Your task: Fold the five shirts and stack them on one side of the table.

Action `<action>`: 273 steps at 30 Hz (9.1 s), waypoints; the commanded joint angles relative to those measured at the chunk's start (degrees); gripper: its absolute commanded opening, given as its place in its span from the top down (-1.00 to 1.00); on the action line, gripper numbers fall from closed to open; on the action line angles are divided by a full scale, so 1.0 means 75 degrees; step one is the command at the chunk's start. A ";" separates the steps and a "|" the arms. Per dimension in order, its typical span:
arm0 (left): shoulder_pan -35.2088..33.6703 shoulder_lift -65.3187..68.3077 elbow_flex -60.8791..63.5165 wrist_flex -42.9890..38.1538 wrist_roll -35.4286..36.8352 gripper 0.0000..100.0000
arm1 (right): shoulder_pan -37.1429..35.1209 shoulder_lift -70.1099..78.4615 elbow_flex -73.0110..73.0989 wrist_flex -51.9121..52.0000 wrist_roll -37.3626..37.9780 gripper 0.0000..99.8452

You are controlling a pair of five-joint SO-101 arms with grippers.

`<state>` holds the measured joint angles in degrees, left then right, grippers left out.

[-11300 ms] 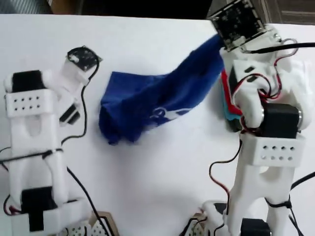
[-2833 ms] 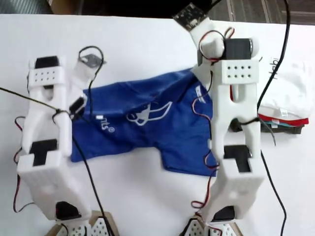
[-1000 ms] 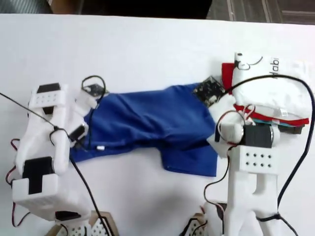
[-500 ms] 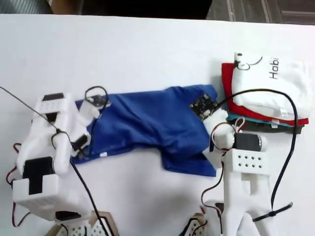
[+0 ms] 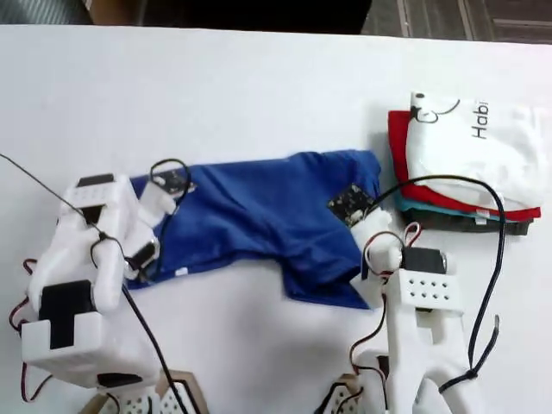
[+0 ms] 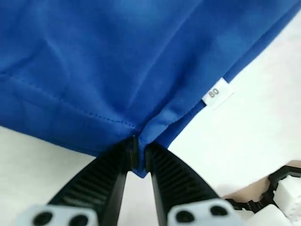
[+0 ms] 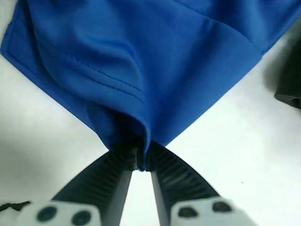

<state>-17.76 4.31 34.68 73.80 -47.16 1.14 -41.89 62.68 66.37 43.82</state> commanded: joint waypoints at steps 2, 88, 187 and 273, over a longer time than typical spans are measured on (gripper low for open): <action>-0.0047 -0.0246 -0.0158 -0.0141 0.0012 0.95 | 0.0018 -0.0275 -0.0070 -0.0041 0.0047 0.96; -0.1102 0.7701 -1.5713 0.3845 0.1922 0.94 | -0.1670 0.8867 -1.1311 0.1166 -0.2086 0.96; -0.0375 0.0246 -0.0158 -0.2719 0.1430 0.95 | -0.5034 0.2737 -0.2673 0.0123 -0.0281 0.59; -0.0375 0.0246 -0.0182 -0.2743 0.1430 0.95 | -0.5785 0.4718 -0.4255 0.0510 -0.1442 0.96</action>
<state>-20.31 6.33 33.45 55.60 -36.62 -41.32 -3.30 30.95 69.89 34.51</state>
